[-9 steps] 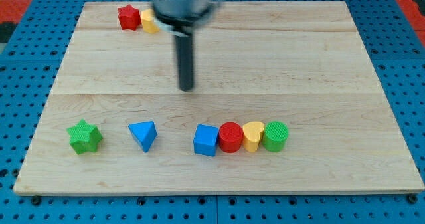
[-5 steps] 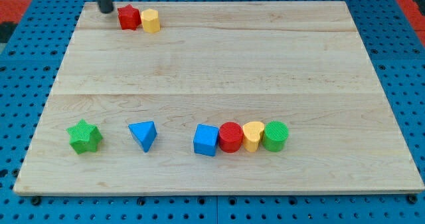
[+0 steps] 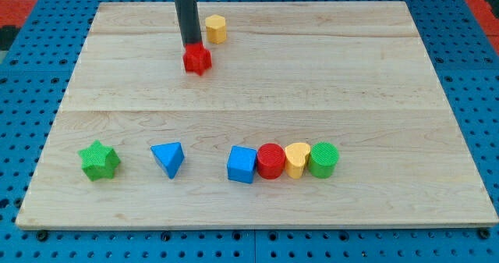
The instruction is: Move the red star closer to the blue triangle
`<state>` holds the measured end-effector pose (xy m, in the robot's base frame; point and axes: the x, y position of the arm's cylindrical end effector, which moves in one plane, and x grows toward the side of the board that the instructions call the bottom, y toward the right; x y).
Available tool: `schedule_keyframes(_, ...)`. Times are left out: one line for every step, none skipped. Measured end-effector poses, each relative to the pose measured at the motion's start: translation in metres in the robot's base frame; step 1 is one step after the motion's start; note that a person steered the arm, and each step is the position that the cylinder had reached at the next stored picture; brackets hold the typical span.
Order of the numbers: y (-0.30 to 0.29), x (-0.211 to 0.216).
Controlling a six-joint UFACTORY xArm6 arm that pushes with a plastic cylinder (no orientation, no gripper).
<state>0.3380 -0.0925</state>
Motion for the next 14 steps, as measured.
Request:
schedule_keyframes(0.0,0.057)
schedule_keyframes(0.008,0.07)
schedule_keyframes(0.008,0.042)
schedule_keyframes(0.001,0.081)
schedule_keyframes(-0.004,0.1)
schedule_keyframes(0.003,0.071)
schedule_keyframes(0.022,0.098)
schedule_keyframes(0.026,0.111)
schedule_keyframes(0.043,0.088)
schedule_keyframes(0.054,0.112)
schedule_keyframes(0.053,0.139)
schedule_keyframes(0.053,0.168)
schedule_keyframes(0.053,0.163)
schedule_keyframes(0.052,0.148)
